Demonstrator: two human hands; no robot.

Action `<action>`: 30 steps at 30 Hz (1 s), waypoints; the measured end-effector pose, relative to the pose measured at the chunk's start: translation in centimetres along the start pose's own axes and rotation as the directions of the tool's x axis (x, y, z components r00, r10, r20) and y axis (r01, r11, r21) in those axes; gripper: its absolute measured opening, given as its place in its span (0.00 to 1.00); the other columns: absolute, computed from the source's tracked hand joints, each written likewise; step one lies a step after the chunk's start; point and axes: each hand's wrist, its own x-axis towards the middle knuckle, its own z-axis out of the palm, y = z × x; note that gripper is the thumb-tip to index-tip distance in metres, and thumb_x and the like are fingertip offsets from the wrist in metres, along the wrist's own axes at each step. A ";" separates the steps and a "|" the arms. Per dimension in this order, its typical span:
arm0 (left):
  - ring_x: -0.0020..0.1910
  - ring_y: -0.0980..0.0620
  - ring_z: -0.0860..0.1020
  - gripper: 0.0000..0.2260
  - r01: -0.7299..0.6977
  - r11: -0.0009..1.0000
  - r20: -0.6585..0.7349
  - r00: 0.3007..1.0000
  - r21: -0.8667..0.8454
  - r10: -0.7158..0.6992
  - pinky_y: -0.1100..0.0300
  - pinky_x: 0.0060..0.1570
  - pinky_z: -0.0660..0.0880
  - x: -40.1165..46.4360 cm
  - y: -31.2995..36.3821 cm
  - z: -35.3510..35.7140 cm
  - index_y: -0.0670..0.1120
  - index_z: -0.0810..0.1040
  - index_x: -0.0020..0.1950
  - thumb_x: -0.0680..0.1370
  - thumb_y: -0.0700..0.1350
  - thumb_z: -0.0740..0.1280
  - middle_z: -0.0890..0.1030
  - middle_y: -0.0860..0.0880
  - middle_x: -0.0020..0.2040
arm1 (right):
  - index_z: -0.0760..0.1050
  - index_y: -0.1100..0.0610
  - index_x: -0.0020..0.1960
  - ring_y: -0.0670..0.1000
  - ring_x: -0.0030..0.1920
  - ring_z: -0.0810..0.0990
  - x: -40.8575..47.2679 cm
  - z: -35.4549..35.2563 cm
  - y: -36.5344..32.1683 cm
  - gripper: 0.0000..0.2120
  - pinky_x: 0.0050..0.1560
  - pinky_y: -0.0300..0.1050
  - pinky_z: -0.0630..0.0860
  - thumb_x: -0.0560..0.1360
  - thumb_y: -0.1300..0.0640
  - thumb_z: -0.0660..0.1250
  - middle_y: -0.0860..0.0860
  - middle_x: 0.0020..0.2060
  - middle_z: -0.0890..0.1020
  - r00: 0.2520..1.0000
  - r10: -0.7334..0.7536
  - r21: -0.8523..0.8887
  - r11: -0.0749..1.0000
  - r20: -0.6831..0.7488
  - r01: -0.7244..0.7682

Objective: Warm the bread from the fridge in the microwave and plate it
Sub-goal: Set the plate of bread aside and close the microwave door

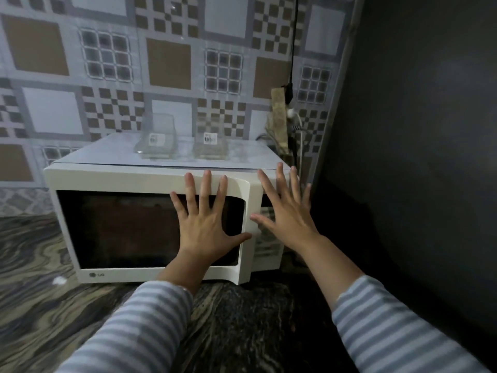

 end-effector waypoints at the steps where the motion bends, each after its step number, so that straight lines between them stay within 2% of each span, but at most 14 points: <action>1: 0.75 0.37 0.34 0.58 0.005 1.000 -0.010 1.000 0.002 -0.005 0.31 0.69 0.39 -0.2 0.0 0.2 0.51 0.43 0.78 0.59 0.77 0.64 0.33 0.46 0.77 | 0.25 0.37 0.71 0.58 0.73 0.26 0.1 0.3 0.2 0.42 0.70 0.66 0.33 0.75 0.33 0.55 0.51 0.74 0.28 1.000 -0.021 -0.022 1.000 -0.021 0.020; 3: 0.75 0.38 0.35 0.55 0.036 0.999 -0.022 0.999 -0.017 -0.037 0.31 0.69 0.41 -0.9 0.4 0.6 0.51 0.44 0.79 0.62 0.76 0.62 0.36 0.44 0.78 | 0.25 0.40 0.72 0.59 0.74 0.29 0.1 0.9 0.7 0.41 0.71 0.67 0.35 0.75 0.32 0.53 0.53 0.75 0.31 0.993 -0.088 -0.049 0.995 -0.082 0.084; 7: 0.76 0.38 0.40 0.46 0.129 0.982 0.018 0.992 -0.138 -0.128 0.30 0.67 0.47 -4.4 2.1 2.9 0.50 0.44 0.78 0.69 0.71 0.57 0.42 0.42 0.78 | 0.32 0.44 0.76 0.62 0.76 0.39 0.2 2.4 1.4 0.40 0.72 0.69 0.43 0.73 0.31 0.48 0.56 0.77 0.42 0.964 -0.226 -0.109 0.971 -0.141 0.211; 10: 0.76 0.39 0.39 0.44 0.181 0.972 0.095 0.981 -0.151 -0.167 0.28 0.66 0.52 -7.2 2.8 5.2 0.51 0.42 0.78 0.71 0.69 0.58 0.38 0.45 0.78 | 0.32 0.45 0.76 0.63 0.76 0.40 0.5 2.9 1.9 0.42 0.71 0.66 0.37 0.72 0.30 0.48 0.56 0.77 0.41 0.946 -0.278 -0.137 0.957 -0.170 0.256; 13: 0.75 0.38 0.39 0.47 0.223 0.966 0.126 0.970 -0.127 -0.207 0.28 0.65 0.52 -7.5 3.0 6.2 0.52 0.39 0.78 0.70 0.67 0.62 0.32 0.46 0.77 | 0.30 0.46 0.76 0.63 0.76 0.39 1.0 3.2 2.3 0.46 0.71 0.66 0.36 0.71 0.28 0.52 0.57 0.77 0.39 0.926 -0.331 -0.164 0.939 -0.183 0.303; 16: 0.75 0.39 0.34 0.49 0.224 0.970 0.128 0.969 -0.097 -0.211 0.30 0.66 0.48 -7.1 3.1 6.6 0.52 0.40 0.77 0.68 0.66 0.67 0.29 0.46 0.75 | 0.26 0.45 0.74 0.63 0.75 0.37 1.0 3.5 2.3 0.49 0.71 0.69 0.38 0.68 0.26 0.52 0.56 0.76 0.37 0.932 -0.320 -0.172 0.941 -0.173 0.291; 20: 0.73 0.42 0.27 0.49 0.238 0.969 0.136 0.964 -0.068 -0.227 0.34 0.66 0.43 -7.0 3.0 7.1 0.54 0.37 0.77 0.69 0.66 0.66 0.26 0.47 0.74 | 0.21 0.44 0.71 0.62 0.75 0.32 1.1 3.5 2.0 0.51 0.66 0.73 0.33 0.66 0.25 0.52 0.55 0.75 0.34 0.950 -0.277 -0.201 0.948 -0.143 0.246; 25: 0.73 0.40 0.29 0.48 0.251 0.967 0.132 0.960 -0.029 -0.246 0.34 0.65 0.45 -6.5 3.1 7.7 0.51 0.43 0.77 0.68 0.67 0.66 0.27 0.45 0.75 | 0.23 0.46 0.73 0.62 0.76 0.37 1.5 4.2 1.7 0.54 0.66 0.76 0.39 0.65 0.24 0.54 0.56 0.76 0.36 0.954 -0.244 -0.256 0.947 -0.173 0.196; 28: 0.74 0.37 0.34 0.48 0.244 0.970 0.135 0.961 -0.006 -0.241 0.32 0.65 0.49 -6.2 3.1 8.0 0.50 0.46 0.77 0.67 0.67 0.67 0.32 0.43 0.76 | 0.25 0.48 0.74 0.64 0.76 0.40 1.6 4.6 1.8 0.54 0.70 0.73 0.43 0.65 0.25 0.54 0.56 0.76 0.36 0.940 -0.269 -0.257 0.943 -0.210 0.212; 30: 0.74 0.37 0.35 0.48 0.254 0.967 0.151 0.956 0.009 -0.252 0.32 0.66 0.50 -6.0 3.1 8.2 0.51 0.44 0.77 0.67 0.66 0.68 0.31 0.43 0.75 | 0.27 0.50 0.75 0.64 0.76 0.42 1.6 4.9 1.8 0.54 0.71 0.71 0.46 0.66 0.26 0.56 0.57 0.76 0.37 0.932 -0.277 -0.282 0.936 -0.232 0.208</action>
